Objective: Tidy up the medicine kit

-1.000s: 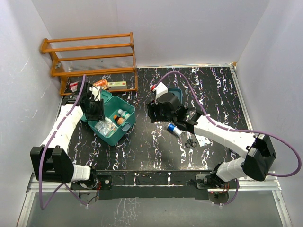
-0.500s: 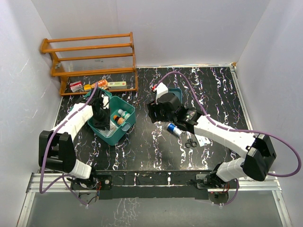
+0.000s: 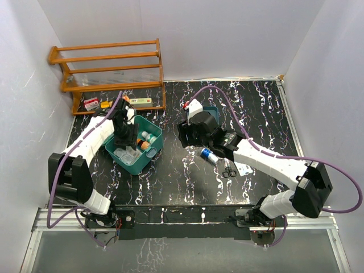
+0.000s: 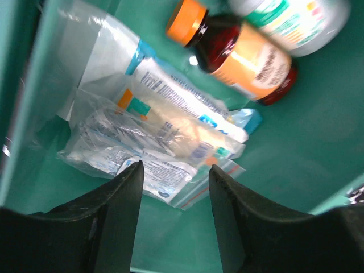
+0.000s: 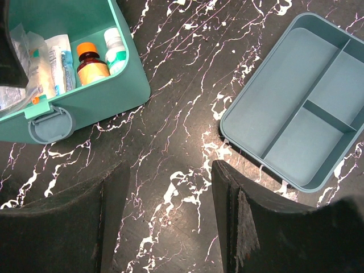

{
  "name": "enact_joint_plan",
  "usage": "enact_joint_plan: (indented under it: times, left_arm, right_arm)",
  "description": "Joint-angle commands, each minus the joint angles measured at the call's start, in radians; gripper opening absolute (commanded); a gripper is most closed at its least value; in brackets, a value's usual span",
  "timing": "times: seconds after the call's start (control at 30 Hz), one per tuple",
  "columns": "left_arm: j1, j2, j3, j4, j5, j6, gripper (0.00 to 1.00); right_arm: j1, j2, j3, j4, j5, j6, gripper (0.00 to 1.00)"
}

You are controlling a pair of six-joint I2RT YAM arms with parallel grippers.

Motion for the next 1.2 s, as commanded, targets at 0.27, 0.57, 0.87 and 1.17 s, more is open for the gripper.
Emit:
enact_joint_plan:
  times: [0.27, 0.57, 0.87, 1.17]
  left_arm:
    - [-0.005, -0.175, 0.145, 0.038, 0.086, 0.001, 0.53]
    - [-0.004, -0.385, 0.095, 0.38, 0.072, -0.113, 0.61]
    - [-0.005, -0.498, 0.04, 0.47, 0.105, -0.191, 0.78]
    - [-0.005, -0.555, 0.016, 0.348, 0.158, -0.136, 0.99]
  right_arm:
    - [-0.016, -0.073, -0.032, 0.056, 0.092, 0.044, 0.57]
    - [-0.091, -0.084, -0.06, -0.09, 0.192, 0.218, 0.58]
    - [-0.23, -0.152, -0.173, -0.253, 0.22, 0.349, 0.69]
    - [-0.283, -0.113, -0.229, -0.244, 0.03, 0.152, 0.59]
